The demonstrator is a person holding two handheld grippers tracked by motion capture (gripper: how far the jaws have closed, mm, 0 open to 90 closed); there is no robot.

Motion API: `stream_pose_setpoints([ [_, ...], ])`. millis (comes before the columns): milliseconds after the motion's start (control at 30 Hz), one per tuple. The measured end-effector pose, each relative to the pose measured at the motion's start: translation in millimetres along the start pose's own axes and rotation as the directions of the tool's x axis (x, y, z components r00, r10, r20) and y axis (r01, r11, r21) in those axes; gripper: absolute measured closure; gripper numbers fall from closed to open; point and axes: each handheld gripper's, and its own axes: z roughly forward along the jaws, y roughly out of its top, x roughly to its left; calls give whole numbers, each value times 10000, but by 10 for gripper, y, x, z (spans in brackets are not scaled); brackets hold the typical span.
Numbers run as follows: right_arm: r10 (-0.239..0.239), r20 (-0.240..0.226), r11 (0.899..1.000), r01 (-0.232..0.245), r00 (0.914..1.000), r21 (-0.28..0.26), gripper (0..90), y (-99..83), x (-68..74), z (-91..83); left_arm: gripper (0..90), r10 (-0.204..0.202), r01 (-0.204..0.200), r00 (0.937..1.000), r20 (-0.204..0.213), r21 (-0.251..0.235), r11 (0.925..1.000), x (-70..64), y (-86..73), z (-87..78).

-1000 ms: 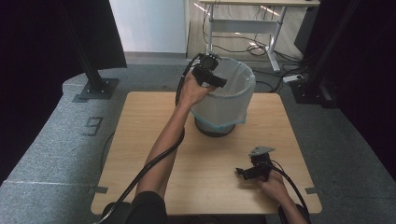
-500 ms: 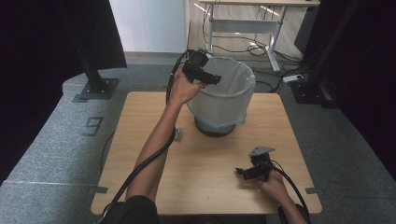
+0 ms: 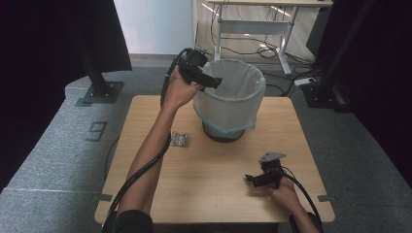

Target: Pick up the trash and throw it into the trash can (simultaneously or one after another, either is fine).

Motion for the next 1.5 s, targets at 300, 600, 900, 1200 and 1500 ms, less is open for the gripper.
stream_pose_setpoints([
  [300, -5, -12, 10000, 5, 10000, 14, 0, 0, -1, -1, 0, 42, -46, 9999, -118, -350, 9994, 143, -179, -156],
  [600, -7, -13, 10000, 7, 10000, 11, 0, 0, -1, -1, 0, -403, 407, 9991, 94, -506, 9979, 305, -398, -261],
  [900, -11, -12, 10000, 11, 10000, 9, 0, 0, -1, -1, 0, -918, 926, 9954, 274, -274, 9953, 418, -590, -304],
  [1200, -18, -16, 10000, 18, 10000, 3, 0, 0, -1, 0, 0, -930, 928, 9955, 166, 105, 9956, 448, -823, -196],
  [1500, -23, -10, 10000, 23, 10000, 20, 0, 1, -2, -2, 0, -1242, 1236, 9919, 282, 229, 9921, 486, -1110, -32],
])
